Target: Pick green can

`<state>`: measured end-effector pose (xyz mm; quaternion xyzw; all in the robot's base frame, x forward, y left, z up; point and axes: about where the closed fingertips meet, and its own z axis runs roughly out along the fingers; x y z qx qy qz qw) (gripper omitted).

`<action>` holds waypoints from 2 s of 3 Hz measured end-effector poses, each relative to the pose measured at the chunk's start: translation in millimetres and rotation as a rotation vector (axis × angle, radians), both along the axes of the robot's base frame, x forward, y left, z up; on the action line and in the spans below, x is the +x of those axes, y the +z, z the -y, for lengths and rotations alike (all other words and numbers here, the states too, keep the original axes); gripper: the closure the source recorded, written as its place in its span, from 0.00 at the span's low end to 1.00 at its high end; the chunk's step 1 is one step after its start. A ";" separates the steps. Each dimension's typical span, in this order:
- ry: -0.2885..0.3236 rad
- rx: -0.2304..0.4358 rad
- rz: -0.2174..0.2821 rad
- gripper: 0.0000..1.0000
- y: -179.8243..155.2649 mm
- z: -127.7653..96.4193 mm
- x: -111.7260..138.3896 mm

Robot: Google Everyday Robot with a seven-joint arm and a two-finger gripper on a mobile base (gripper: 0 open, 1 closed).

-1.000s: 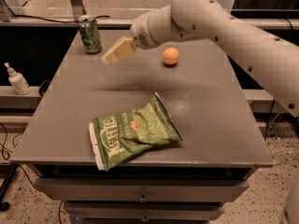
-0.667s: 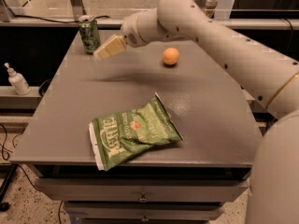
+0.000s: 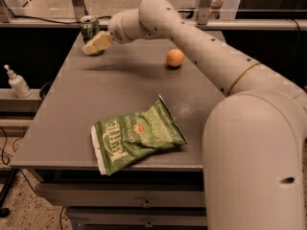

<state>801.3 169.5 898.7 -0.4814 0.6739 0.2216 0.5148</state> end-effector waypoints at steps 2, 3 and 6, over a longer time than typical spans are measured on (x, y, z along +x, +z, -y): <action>0.019 0.020 -0.029 0.18 -8.1 -48.6 21.2; 0.002 0.017 -0.042 0.41 -10.9 -44.0 23.9; 0.016 0.069 -0.028 1.00 72.1 20.5 -30.2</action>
Offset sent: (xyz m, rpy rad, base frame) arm 0.0304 0.0611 -0.0121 0.0260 0.0507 0.0113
